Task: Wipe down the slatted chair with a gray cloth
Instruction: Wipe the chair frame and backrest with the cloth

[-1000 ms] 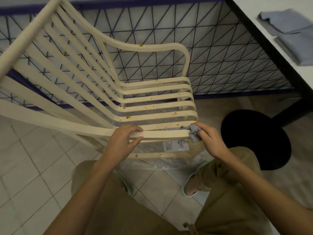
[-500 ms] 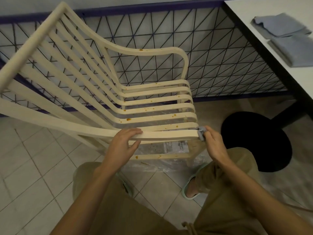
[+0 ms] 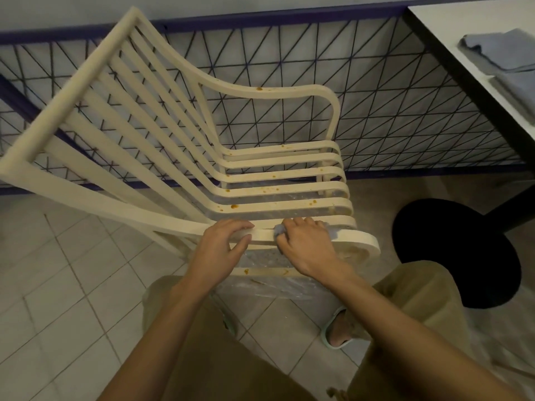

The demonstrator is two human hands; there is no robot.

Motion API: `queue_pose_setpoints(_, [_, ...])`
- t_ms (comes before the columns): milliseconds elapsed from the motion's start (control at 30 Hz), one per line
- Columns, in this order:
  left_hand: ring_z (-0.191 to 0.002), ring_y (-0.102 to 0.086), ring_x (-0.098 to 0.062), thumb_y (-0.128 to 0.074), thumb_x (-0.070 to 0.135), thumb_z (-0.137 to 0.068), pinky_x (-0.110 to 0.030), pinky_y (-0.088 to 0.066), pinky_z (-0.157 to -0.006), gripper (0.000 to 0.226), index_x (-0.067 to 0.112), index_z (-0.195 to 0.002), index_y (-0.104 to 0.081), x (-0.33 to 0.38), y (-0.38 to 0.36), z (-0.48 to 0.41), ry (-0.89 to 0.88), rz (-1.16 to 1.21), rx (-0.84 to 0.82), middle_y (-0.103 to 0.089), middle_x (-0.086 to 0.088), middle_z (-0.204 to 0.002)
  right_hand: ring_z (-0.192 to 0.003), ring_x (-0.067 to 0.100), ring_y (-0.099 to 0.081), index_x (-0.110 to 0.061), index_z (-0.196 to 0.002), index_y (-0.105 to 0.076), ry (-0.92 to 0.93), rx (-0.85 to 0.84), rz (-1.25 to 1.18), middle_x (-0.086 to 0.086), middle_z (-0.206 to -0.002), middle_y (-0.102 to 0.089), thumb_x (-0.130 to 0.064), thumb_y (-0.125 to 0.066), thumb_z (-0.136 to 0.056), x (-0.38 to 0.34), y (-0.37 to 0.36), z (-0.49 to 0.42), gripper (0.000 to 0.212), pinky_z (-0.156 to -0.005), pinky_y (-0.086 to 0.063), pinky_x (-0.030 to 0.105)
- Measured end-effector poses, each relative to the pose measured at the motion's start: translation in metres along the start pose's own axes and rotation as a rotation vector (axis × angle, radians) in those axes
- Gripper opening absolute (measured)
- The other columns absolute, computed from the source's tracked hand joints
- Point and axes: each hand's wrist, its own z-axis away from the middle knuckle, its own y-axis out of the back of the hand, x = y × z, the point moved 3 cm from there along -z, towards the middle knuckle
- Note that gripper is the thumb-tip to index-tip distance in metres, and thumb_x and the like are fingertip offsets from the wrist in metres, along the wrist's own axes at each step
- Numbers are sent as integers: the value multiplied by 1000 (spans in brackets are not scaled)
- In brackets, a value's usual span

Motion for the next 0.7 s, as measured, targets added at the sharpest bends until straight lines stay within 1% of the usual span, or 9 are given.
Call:
queue_pose_setpoints(133, [-96, -59, -2, -62, 17, -92, -17, -48, -79, 16, 21, -104, -72, -4, 16, 21, 78, 94, 147, -68, 10, -103, -102, 29, -53, -16, -113, -55, 75, -13, -8, 9, -113, -61, -44, -9, -86, -43, -14, -14, 60, -86, -38, 39])
queue_pose_setpoints(200, [-89, -60, -2, -63, 15, -91, -20, -51, -70, 15, 20, -102, -73, -12, 25, 32, 142, 130, 220, -69, 11, -97, -102, 29, -53, -15, -112, -53, 120, -23, -22, 9, -111, -59, -43, -13, -89, -61, -21, -20, 54, -86, -39, 40])
queue_pose_setpoints(233, [-88, -60, -2, -63, 15, -91, -21, -51, -68, 15, 20, -102, -72, -17, 30, 38, 183, 159, 249, -69, 12, -95, -101, 30, -53, -15, -112, -53, 140, -21, -31, 10, -111, -59, -42, -16, -92, -70, -25, -23, 50, -87, -39, 41])
queue_pose_setpoints(267, [-89, -60, -1, -63, 16, -91, -19, -51, -68, 15, 21, -102, -72, -22, 35, 44, 225, 188, 272, -69, 12, -95, -101, 30, -53, -14, -112, -53, 156, -18, -39, 10, -111, -58, -42, -17, -93, -78, -27, -25, 49, -87, -39, 41])
queue_pose_setpoints(367, [-92, -60, 1, -63, 21, -91, -9, -47, -67, 15, 25, -103, -71, -37, 46, 55, 334, 240, 328, -69, 14, -97, -103, 33, -53, -11, -117, -52, 207, -32, -59, 13, -113, -57, -44, -13, -89, -104, -31, -32, 59, -88, -39, 42])
queue_pose_setpoints(467, [-93, -61, -1, -64, 22, -91, -9, -46, -69, 16, 25, -105, -70, -47, 55, 59, 379, 242, 365, -69, 12, -99, -112, 33, -49, -11, -127, -46, 242, -55, -78, 13, -123, -53, -37, -34, -97, -125, -34, -39, 42, -94, -36, 43])
queue_pose_setpoints(500, [-93, -61, -1, -63, 22, -91, -10, -47, -70, 16, 25, -106, -70, -48, 60, 59, 376, 236, 375, -69, 13, -100, -115, 33, -48, -11, -130, -44, 249, -54, -109, 13, -126, -51, -35, -38, -98, -131, -34, -43, 41, -96, -36, 43])
queue_pose_setpoints(633, [-95, -61, 1, -63, 21, -91, -6, -47, -73, 15, 22, -105, -70, -39, 80, 55, 351, 225, 435, -69, 14, -99, -122, 28, -44, -16, -139, -40, 278, -88, -317, 9, -134, -49, -31, -38, -100, -150, -32, -49, 42, -103, -35, 42])
queue_pose_setpoints(700, [-94, -61, 2, -63, 19, -91, -6, -47, -72, 14, 23, -103, -70, -36, 94, 50, 350, 212, 468, -69, 15, -98, -119, 21, -46, -20, -136, -46, 282, -84, -481, 4, -131, -52, -27, -41, -100, -159, -26, -53, 38, -104, -37, 38])
